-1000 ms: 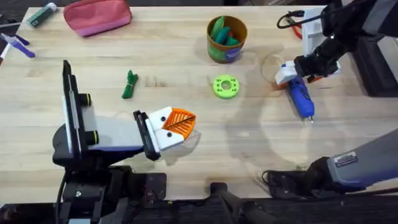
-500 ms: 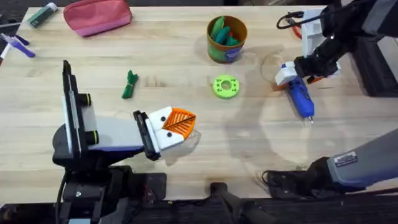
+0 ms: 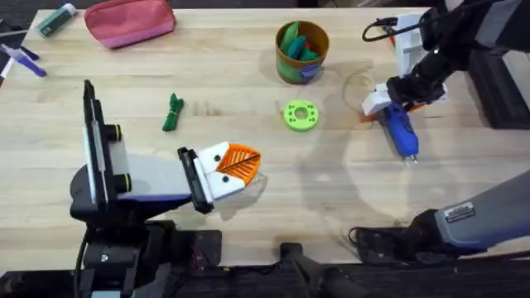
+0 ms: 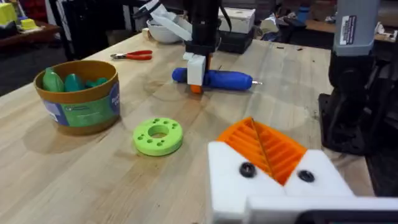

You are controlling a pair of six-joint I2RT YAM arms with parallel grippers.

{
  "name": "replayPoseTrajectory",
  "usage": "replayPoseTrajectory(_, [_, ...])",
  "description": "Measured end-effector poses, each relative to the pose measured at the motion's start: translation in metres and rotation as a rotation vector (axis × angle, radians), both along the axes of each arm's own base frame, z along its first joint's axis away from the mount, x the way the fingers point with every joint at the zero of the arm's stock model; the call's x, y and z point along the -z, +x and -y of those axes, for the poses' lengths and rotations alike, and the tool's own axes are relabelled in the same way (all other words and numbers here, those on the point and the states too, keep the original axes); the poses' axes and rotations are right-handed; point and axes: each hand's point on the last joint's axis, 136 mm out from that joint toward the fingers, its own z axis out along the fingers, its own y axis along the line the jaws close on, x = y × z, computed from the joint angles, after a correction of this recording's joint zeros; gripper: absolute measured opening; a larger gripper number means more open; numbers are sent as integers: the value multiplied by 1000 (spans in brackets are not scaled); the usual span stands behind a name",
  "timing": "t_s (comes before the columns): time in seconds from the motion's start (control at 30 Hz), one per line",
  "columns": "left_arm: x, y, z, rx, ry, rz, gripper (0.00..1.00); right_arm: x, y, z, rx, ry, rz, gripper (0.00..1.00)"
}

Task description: Pick up the gripper from the table and insert it into the empty holder that is missing its gripper. Then pick up a screw, insert it into the mounting hole, and use the screwdriver to tighten it. Finally, clean up the table by picking up the vegetable and placing it into the bucket.

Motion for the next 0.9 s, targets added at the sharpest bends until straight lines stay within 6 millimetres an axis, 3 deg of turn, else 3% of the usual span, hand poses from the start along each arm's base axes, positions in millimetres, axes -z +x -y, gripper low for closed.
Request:
replayPoseTrajectory(0.37, [0, 0, 0, 0, 0, 0, 16, 0, 0, 0, 0, 0, -1, 979])
replayPoseTrajectory(0.6, [0, 0, 0, 0, 0, 0, 16, 0, 0, -1, 0, 3, -1, 890])
replayPoseTrajectory(0.9, [0, 0, 0, 0, 0, 0, 16, 0, 0, 0, -5, 2, -1, 518])
